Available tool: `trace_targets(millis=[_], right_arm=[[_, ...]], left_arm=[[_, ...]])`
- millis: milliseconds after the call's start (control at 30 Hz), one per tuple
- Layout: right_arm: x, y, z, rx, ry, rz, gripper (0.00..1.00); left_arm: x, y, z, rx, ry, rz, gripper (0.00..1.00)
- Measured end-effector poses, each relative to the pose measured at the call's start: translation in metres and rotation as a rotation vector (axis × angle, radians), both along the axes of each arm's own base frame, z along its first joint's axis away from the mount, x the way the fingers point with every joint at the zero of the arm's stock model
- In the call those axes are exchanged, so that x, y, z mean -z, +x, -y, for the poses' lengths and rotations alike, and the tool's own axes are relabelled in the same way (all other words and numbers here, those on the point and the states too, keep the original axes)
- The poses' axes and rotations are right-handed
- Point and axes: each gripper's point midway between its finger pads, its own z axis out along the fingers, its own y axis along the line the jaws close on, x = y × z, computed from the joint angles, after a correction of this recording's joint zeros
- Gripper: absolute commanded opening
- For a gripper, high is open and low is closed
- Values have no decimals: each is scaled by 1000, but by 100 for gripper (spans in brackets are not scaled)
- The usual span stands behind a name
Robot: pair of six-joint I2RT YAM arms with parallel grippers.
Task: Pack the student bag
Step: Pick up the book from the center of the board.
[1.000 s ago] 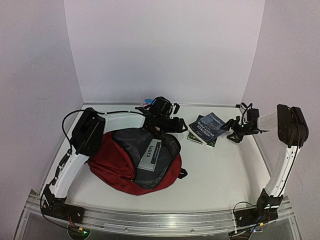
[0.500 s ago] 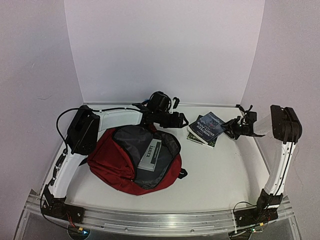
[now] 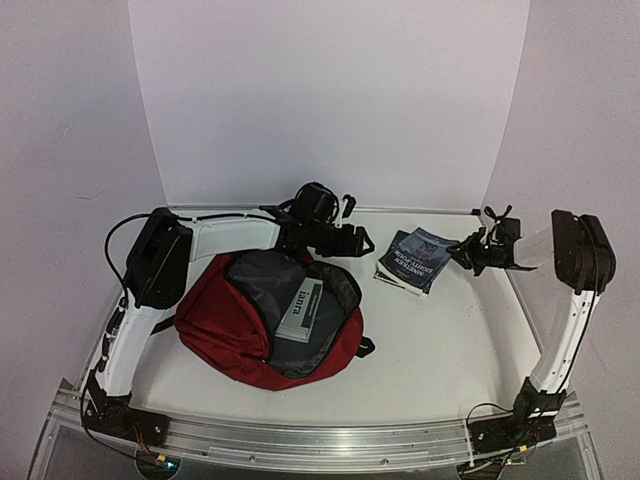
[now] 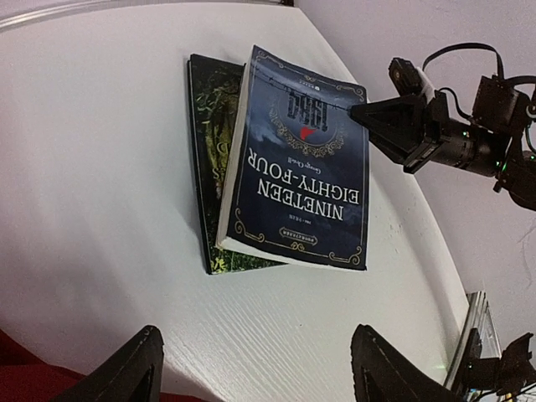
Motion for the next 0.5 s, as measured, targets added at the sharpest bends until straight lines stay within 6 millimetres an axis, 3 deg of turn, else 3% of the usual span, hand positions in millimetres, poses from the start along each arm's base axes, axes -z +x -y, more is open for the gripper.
trace_targets(millis=[233,500], right_arm=[[-67,-13,-10,-97,-33,122,0],[-139,-52,-32,-301,-105,259,0]], left_arm=[[-46,-13,-7,56,-13,65,96],[-108,-43,-25,164,-10,152,98]])
